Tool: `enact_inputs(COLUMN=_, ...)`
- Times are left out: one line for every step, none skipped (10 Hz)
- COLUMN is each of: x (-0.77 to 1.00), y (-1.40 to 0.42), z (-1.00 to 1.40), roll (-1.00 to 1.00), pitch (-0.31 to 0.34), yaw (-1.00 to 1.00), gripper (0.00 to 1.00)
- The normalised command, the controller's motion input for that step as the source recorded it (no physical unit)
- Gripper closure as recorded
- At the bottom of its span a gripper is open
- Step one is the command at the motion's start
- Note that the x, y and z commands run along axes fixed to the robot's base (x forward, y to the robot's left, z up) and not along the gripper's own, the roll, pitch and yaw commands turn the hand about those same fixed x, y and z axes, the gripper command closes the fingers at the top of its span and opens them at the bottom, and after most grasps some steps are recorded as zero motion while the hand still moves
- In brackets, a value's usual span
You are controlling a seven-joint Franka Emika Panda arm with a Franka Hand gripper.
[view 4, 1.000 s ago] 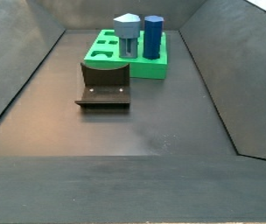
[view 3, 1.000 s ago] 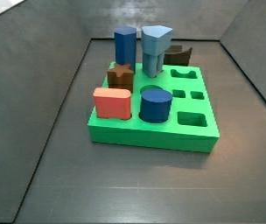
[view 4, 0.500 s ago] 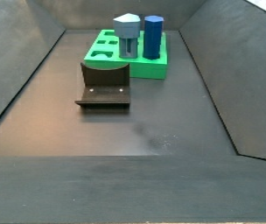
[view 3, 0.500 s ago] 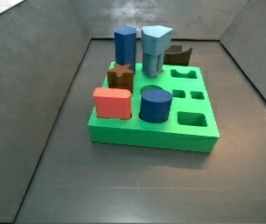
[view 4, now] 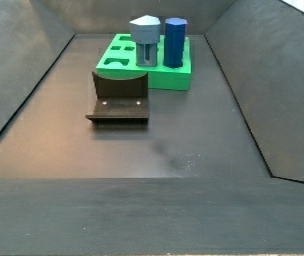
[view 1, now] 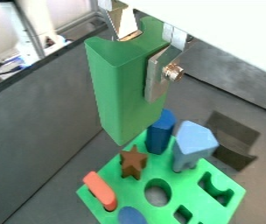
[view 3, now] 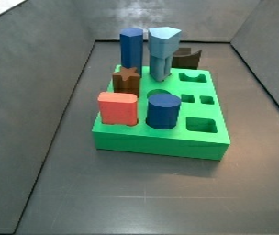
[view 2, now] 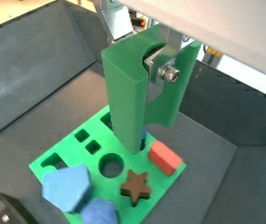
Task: Pick up the arch object. Move up. Move to above the board. Insert the arch object.
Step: Insert the arch object.
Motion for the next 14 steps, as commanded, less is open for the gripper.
enact_inputs(x=0.76, y=0.23, z=-0.07, roll=0.00, pitch=-0.027, yaw=-0.52, gripper=1.00)
enact_inputs(x=0.65, y=0.26, z=-0.04, roll=0.00, pitch=-0.034, yaw=-0.62, gripper=1.00)
enact_inputs(x=0.66, y=0.26, z=-0.01, roll=0.00, pitch=-0.033, yaw=-0.61, gripper=1.00)
enact_inputs(x=0.62, y=0.26, z=-0.05, roll=0.00, pitch=-0.031, yaw=-0.65, gripper=1.00)
enact_inputs(x=0.49, y=0.21, z=-0.11, roll=0.04, pitch=-0.011, yaw=-0.76, gripper=1.00)
enact_inputs(x=0.29, y=0.13, z=-0.13, roll=0.04, pitch=-0.031, yaw=-0.90, gripper=1.00)
enact_inputs(x=0.25, y=0.11, z=-0.11, roll=0.02, pitch=-0.044, yaw=-0.94, gripper=1.00)
enact_inputs(x=0.27, y=0.12, z=-0.09, roll=0.01, pitch=-0.056, yaw=-0.93, gripper=1.00)
enact_inputs(x=0.35, y=0.13, z=-0.04, roll=0.00, pitch=-0.041, yaw=-0.86, gripper=1.00)
enact_inputs(x=0.52, y=0.11, z=-0.01, roll=0.00, pitch=-0.016, yaw=-0.69, gripper=1.00)
enact_inputs(x=0.59, y=0.08, z=-0.01, roll=0.00, pitch=0.000, yaw=-0.61, gripper=1.00)
enact_inputs(x=0.54, y=0.09, z=0.00, roll=0.00, pitch=0.000, yaw=-0.66, gripper=1.00)
enact_inputs(x=0.41, y=0.11, z=0.00, roll=0.00, pitch=-0.003, yaw=-0.77, gripper=1.00)
enact_inputs(x=0.29, y=0.13, z=-0.01, roll=0.00, pitch=-0.009, yaw=-0.86, gripper=1.00)
